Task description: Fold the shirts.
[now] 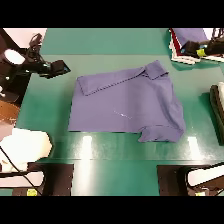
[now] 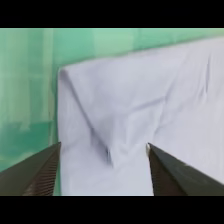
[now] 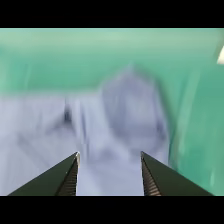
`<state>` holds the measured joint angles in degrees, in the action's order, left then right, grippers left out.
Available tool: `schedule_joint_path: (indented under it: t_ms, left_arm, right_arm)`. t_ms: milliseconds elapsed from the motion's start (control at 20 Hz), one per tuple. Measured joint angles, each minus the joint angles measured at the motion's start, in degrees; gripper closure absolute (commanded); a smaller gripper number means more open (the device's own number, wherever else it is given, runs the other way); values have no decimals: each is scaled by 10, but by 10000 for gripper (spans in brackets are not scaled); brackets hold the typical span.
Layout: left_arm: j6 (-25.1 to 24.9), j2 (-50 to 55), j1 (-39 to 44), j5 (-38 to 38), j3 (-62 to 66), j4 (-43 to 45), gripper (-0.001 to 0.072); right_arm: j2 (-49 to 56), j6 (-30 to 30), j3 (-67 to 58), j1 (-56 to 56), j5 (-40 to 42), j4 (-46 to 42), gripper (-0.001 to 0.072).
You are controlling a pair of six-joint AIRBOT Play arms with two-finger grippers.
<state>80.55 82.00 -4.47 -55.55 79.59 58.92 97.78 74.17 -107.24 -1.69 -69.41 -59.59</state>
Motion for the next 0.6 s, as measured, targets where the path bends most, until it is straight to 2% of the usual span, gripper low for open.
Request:
schedule_joint_path:
  t_ms: [150,350,600]
  left_arm:
    - [-16,-31,-42,-84,1,13,93]
    - [-46,-87,-67,-179,-81,33,93]
    - [-73,-122,-75,-205,-241,37,93]
  right_arm:
    - [-40,-15,73,-31,-86,-1,283]
    - [-145,-24,257,-66,-109,0,284]
    - [-279,-28,445,-98,-114,13,285]
